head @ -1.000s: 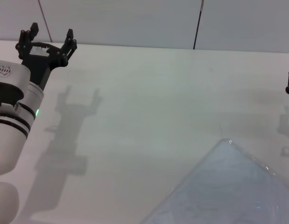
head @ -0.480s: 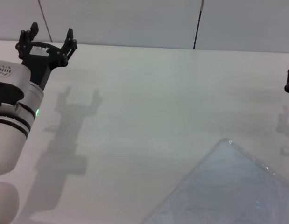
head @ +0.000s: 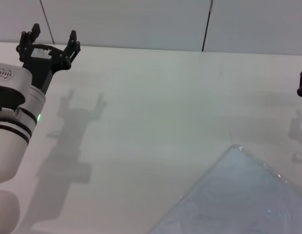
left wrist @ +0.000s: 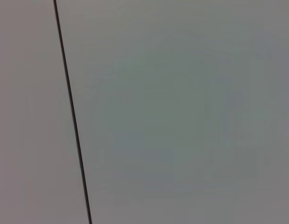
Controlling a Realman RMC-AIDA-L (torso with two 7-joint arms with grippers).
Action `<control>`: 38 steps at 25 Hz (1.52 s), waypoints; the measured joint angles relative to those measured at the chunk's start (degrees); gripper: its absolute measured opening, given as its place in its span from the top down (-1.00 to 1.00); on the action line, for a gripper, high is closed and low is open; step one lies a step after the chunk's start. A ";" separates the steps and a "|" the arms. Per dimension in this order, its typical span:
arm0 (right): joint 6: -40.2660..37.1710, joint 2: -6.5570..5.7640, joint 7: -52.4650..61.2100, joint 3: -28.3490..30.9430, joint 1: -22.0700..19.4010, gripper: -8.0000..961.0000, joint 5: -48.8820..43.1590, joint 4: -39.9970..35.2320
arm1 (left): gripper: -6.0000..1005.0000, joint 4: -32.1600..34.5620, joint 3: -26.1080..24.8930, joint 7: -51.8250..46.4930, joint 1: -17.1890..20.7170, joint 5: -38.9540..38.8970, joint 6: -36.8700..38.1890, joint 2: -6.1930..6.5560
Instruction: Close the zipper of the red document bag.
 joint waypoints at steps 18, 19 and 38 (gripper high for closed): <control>-1.33 -0.09 0.00 0.00 0.09 0.27 0.00 0.00 | -0.74 -0.66 0.00 -0.11 -0.58 -0.57 0.62 0.00; -1.35 -0.09 0.00 0.00 0.09 0.27 0.00 0.00 | -0.74 -0.70 0.00 -0.09 -0.61 -0.66 0.62 0.00; -1.39 -0.09 0.00 0.00 0.17 0.27 0.00 0.06 | -0.74 -0.77 0.00 -0.21 -0.63 -0.70 0.62 0.00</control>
